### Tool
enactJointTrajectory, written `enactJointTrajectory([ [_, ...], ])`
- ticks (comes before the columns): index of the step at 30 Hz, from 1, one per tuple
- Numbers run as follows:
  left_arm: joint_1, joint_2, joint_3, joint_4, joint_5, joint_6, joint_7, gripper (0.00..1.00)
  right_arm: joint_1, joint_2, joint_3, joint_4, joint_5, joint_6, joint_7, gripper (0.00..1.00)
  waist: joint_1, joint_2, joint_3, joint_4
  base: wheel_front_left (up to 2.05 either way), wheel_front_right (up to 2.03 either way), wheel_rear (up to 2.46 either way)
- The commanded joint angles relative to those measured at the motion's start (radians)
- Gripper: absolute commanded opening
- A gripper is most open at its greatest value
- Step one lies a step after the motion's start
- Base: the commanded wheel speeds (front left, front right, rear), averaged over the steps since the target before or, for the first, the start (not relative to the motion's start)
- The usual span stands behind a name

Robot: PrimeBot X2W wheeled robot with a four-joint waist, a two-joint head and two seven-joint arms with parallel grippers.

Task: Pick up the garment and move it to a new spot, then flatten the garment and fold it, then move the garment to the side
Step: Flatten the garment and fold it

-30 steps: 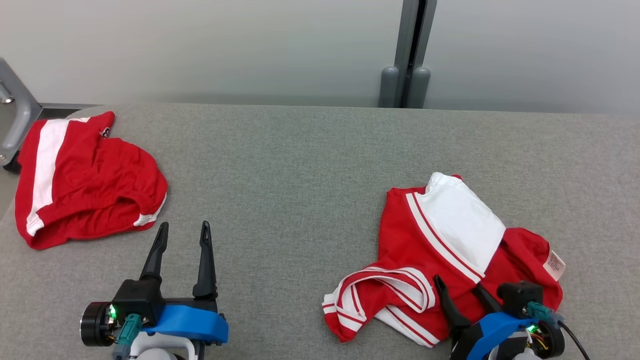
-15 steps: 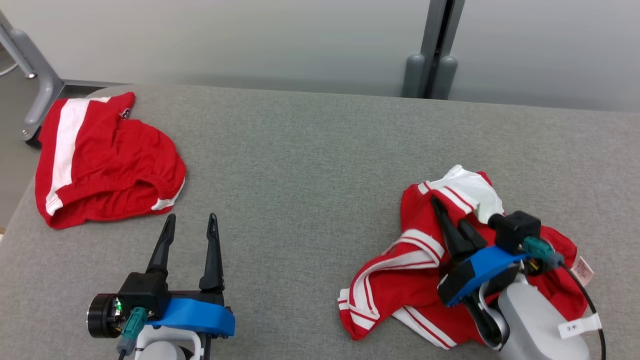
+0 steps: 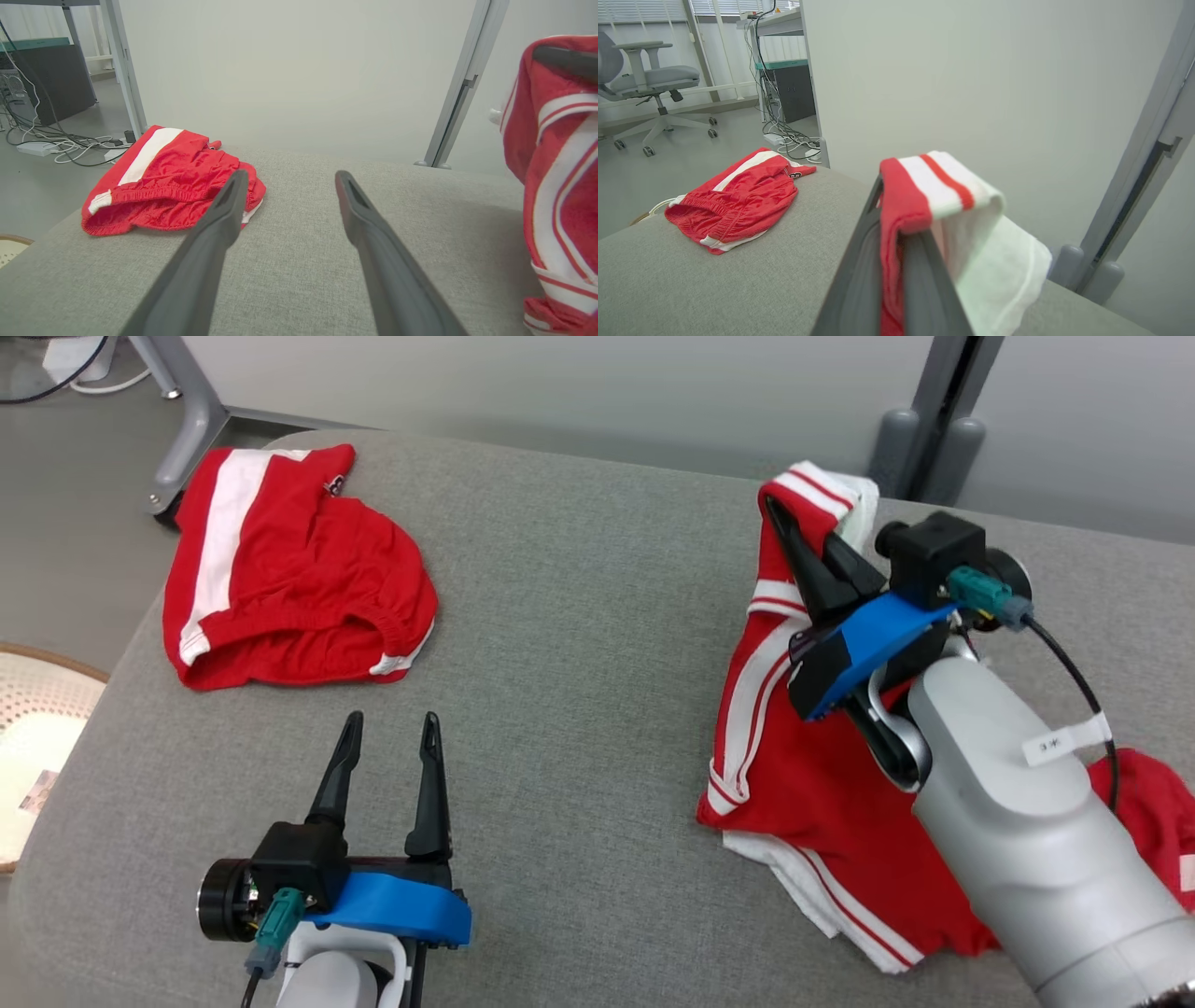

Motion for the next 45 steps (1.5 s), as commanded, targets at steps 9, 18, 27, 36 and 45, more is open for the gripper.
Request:
enactJointTrajectory([
  [9,-0.044,-0.001,-0.057,0.000,-0.040,0.026,-0.003,1.00,-0.204,0.019,0.027,0.284,-0.034,0.000,-0.006,1.00,-0.0001,0.0000,0.045,0.060,0.00,0.00,0.00],
  [18,-0.037,-0.001,-0.039,0.006,-0.025,0.027,-0.003,1.00,-0.148,0.006,0.029,0.322,-0.018,0.000,-0.009,1.00,-0.0001,0.0000,0.038,-0.003,0.00,0.00,0.00],
  [27,-0.016,-0.001,0.015,0.014,0.015,0.007,-0.003,1.00,-0.012,-0.058,-0.050,0.176,-0.019,0.000,-0.008,1.00,-0.0001,0.0000,-0.001,-0.113,0.00,0.00,0.00],
  [36,0.023,-0.001,0.062,0.011,0.047,-0.008,-0.003,1.00,0.244,-0.072,-0.218,-0.122,-0.069,0.000,-0.008,1.00,-0.0001,0.0000,-0.045,-0.206,0.00,0.00,0.00],
  [45,0.044,-0.001,0.092,0.002,0.069,-0.020,-0.003,1.00,0.506,-0.011,-0.386,-0.413,-0.156,0.000,-0.008,1.00,-0.0001,0.0000,-0.054,-0.254,0.00,0.00,0.00],
])
